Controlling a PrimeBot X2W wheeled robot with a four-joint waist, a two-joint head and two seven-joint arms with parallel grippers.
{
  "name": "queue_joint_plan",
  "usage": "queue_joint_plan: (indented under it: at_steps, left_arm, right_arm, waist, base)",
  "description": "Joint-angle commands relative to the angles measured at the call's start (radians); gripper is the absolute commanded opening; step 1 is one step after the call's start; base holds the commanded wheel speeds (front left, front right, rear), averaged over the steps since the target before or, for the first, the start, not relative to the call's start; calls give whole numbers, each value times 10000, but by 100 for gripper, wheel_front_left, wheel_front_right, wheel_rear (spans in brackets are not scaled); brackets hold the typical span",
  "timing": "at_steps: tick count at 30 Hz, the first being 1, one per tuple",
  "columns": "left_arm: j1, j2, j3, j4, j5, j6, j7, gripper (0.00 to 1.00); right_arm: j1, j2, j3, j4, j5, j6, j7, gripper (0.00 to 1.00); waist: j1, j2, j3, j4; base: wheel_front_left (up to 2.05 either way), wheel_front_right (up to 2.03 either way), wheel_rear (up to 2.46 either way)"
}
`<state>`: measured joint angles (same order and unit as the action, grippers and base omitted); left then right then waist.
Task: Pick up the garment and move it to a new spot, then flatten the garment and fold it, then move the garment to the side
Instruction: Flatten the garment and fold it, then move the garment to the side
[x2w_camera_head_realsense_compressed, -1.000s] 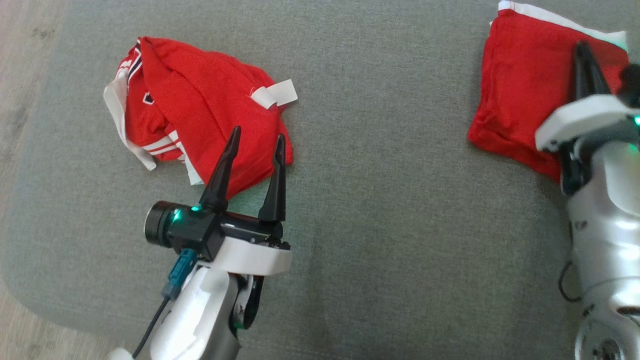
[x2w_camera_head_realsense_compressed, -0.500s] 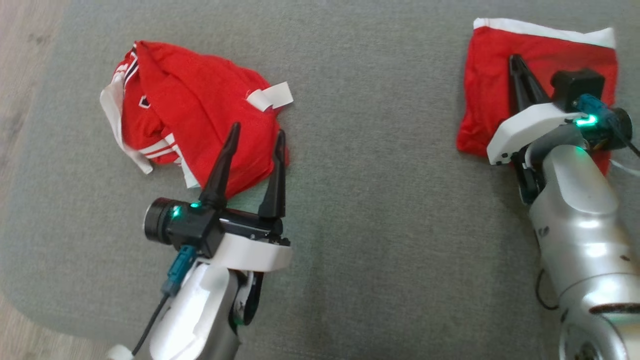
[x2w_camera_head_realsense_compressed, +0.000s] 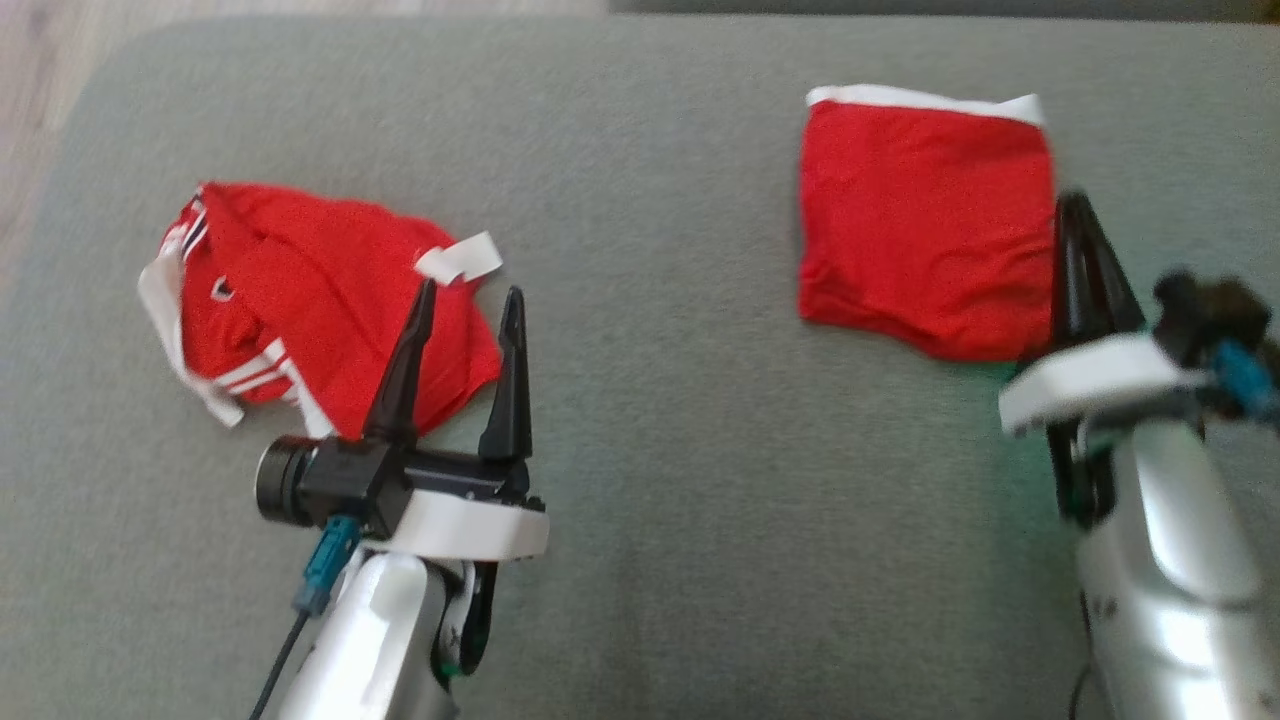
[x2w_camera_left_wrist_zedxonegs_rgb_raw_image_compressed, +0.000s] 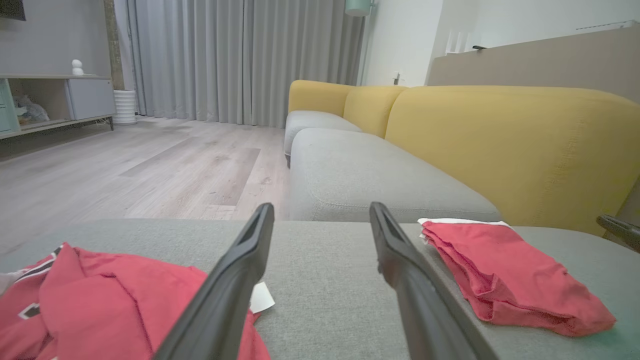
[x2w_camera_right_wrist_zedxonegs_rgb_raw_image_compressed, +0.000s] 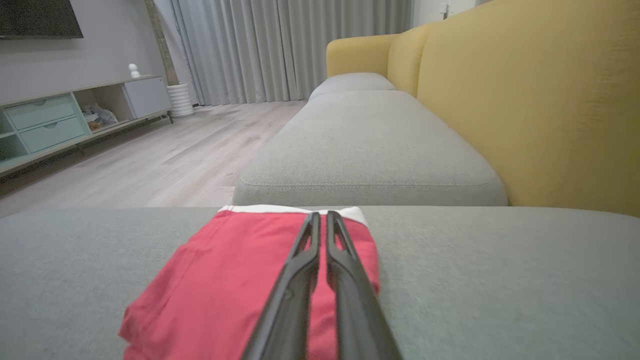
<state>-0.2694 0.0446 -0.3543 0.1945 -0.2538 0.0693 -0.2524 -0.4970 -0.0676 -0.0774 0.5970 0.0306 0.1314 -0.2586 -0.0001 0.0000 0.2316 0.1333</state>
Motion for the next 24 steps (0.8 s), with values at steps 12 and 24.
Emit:
queue_joint_plan:
  at_steps: [12,24]
  left_arm:
    - [893,57,736,-85,166,-149,-93,100]
    - [1008,57,761,30,161,-183,-93,100]
  right_arm:
    - [3160,173,290,-2723,628,-7,-31,100]
    - [3303,173,410,-2886,783,-7,-32,100]
  waist:
    - [1,0,-1086,-965]
    - [1,0,-1147,-929]
  base:
    - [0,0,0]
    - [0,0,0]
